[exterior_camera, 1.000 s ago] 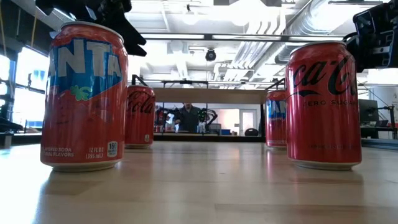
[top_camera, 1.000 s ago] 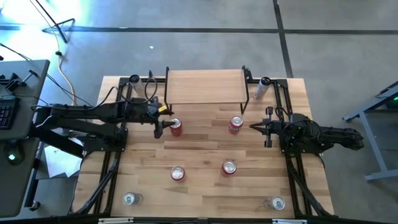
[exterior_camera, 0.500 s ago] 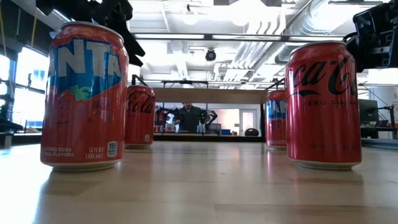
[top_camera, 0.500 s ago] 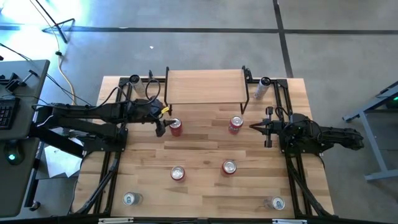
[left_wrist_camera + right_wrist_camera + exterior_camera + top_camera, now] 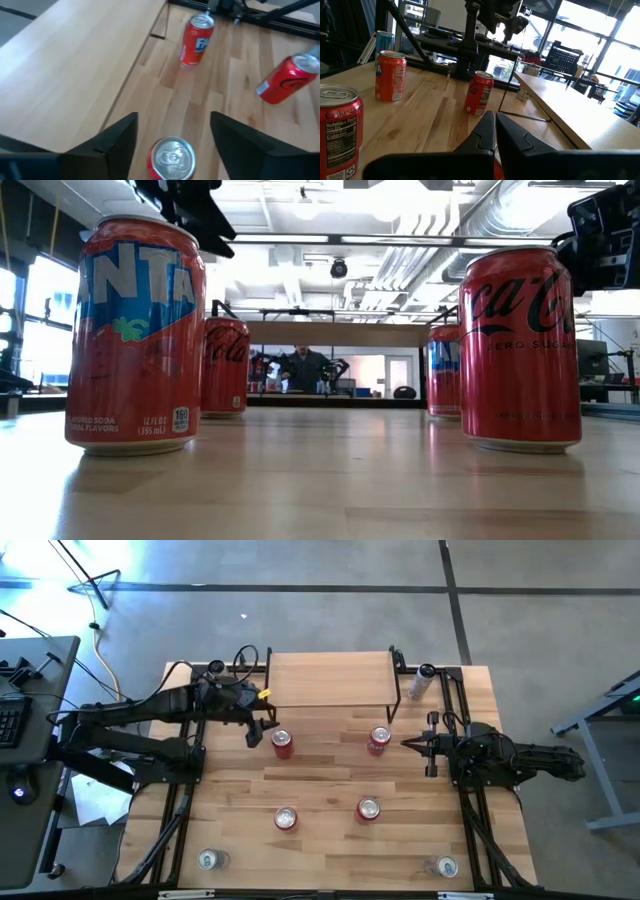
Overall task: Place canned beverage on shelf
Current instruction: Put the top red and black soda can on the shelf
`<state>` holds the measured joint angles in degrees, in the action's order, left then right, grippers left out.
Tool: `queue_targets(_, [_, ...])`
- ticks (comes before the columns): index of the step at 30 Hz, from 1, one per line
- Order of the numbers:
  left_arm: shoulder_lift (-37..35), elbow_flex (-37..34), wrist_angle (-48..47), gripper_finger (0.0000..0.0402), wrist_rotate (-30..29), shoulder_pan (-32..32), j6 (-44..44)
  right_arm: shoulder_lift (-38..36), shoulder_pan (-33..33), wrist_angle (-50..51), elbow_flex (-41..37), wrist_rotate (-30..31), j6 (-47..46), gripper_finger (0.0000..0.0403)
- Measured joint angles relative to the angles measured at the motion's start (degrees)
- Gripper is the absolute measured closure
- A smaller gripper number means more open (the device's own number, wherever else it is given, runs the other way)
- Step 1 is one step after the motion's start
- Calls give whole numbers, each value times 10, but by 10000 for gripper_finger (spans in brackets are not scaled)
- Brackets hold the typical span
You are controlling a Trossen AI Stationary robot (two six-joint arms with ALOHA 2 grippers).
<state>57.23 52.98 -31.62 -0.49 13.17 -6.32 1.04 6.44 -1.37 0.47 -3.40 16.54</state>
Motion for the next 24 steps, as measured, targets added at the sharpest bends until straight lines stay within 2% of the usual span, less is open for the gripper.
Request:
queue_targets(5, [24, 29, -24, 272, 0, 0, 17, 0, 0, 0, 0, 0, 0, 402])
queue_targets(9, [37, 34, 3, 363, -1, 0, 51, 0, 0, 0, 0, 0, 0, 402])
queue_targets(11, [38, 34, 24, 391, -1, 0, 52, 0, 0, 0, 0, 0, 0, 402])
queue_targets(14, [38, 35, 27, 385, 11, -2, 46, 0, 0, 0, 0, 0, 0, 402])
queue_targets(18, [42, 38, -15, 364, 40, -6, 38, 0, 0, 0, 0, 0, 0, 402])
queue_targets(21, [64, 65, -75, 330, 40, -18, 21, 0, 0, 0, 0, 0, 0, 402])
queue_targets(24, [96, 100, -135, 275, 28, -36, -10, 0, 0, 0, 0, 0, 0, 402])
